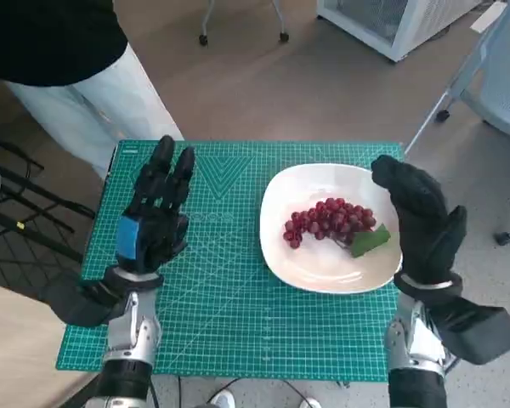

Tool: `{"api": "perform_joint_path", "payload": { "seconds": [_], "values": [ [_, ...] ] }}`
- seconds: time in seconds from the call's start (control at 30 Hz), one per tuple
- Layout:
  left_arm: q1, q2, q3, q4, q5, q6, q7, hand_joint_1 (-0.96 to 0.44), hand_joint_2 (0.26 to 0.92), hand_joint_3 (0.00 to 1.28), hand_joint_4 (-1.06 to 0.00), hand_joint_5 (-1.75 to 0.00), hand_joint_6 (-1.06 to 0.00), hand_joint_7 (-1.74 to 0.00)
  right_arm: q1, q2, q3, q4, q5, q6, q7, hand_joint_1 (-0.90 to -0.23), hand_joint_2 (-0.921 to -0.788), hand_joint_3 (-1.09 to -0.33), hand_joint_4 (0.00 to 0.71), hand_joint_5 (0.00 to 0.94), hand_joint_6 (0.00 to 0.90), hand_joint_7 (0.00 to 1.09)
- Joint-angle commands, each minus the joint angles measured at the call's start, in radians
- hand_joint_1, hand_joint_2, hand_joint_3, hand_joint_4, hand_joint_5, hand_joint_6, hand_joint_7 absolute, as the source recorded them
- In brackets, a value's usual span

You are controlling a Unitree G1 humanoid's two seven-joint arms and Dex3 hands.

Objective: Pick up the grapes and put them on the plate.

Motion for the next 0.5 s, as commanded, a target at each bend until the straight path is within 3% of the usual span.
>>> {"api": "perform_joint_path", "payload": {
  "seconds": [0.03,0.5],
  "values": [
    [0.012,-0.001,-0.001,-0.014,0.008,0.0,0.007,-0.59,0.921,0.44,-0.2,-0.03,-0.24,-0.03,0.01,0.002,0.002,0.018,0.004,0.008,0.015,-0.659,-0.921,-0.718,0.463,0.0,0.14,0.26],
    [0.022,0.003,-0.014,-0.008,0.028,0.001,0.007,-0.58,0.921,0.44,-0.21,-0.02,-0.28,-0.03,0.014,0.003,0.003,0.008,0.01,0.025,0.031,-0.66,-0.921,-0.717,0.458,0.0,0.144,0.26]
  ]
}}
